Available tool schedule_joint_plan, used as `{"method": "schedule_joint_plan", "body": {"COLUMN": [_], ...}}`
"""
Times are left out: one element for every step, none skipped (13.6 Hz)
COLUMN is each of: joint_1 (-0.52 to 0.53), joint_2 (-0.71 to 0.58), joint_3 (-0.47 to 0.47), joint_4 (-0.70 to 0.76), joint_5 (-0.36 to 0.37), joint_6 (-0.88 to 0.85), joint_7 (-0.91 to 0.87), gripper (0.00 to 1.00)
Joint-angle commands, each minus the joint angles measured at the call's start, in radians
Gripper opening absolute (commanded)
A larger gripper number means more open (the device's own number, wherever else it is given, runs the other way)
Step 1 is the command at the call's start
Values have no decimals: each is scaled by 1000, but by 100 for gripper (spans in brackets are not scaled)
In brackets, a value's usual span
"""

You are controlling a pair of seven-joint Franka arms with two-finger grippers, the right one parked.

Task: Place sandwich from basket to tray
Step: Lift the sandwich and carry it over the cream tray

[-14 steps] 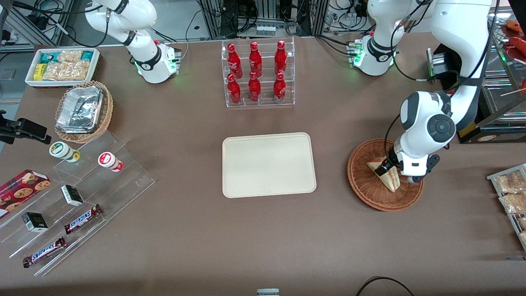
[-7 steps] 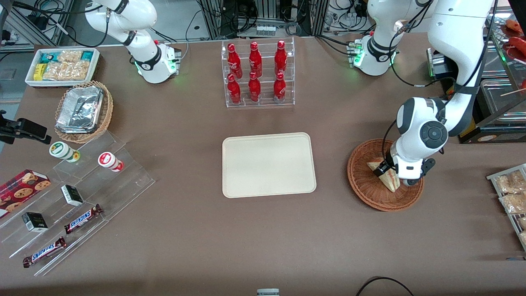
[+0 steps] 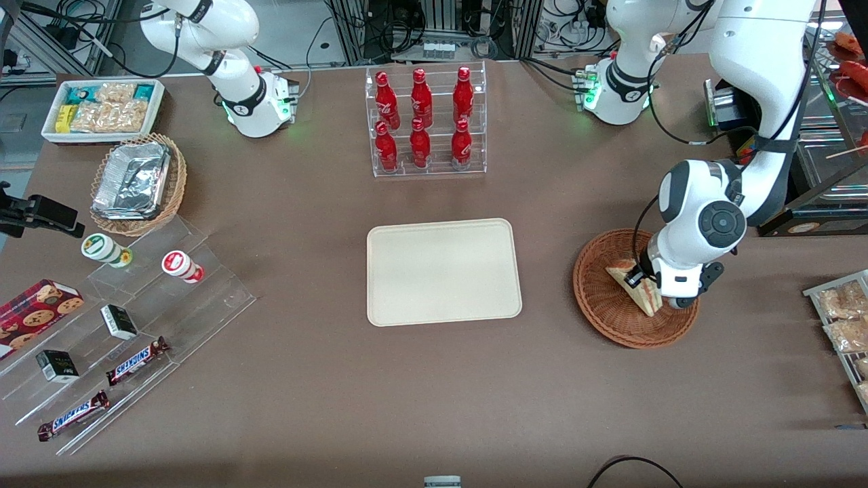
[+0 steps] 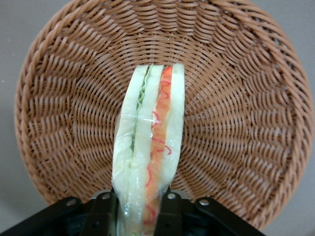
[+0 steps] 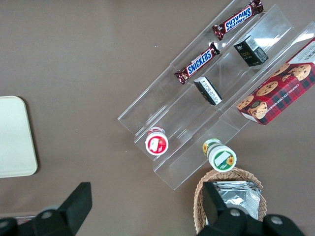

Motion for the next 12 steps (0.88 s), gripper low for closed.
{"method": "schedule_joint_plan", "body": {"joint_1": [-8, -6, -6, -6, -6, -8, -8, -8, -11, -11, -12, -12], "joint_2": [-47, -45, -45, -48, -50, -44, -36, -28, -9, 11, 34, 53], "joint_3": [-30, -56, -67, -84, -105, -131, -167, -208, -248, -289, -325, -357], "joint_4": [66, 102, 137, 160, 182, 208, 219, 219, 228, 245, 249, 254], "joint_5": [18, 16, 13, 6, -7, -39, -48, -48, -47, -47, -42, -39], "joint_6": [-121, -167, -204, -236, -277, -317, -324, -316, -311, -298, -272, -243], "joint_7": [-21, -20, 2, 64, 122, 149, 158, 158, 158, 149, 138, 125], "gripper": [0, 0, 0, 0, 0, 0, 0, 0, 0, 0, 0, 0]}}
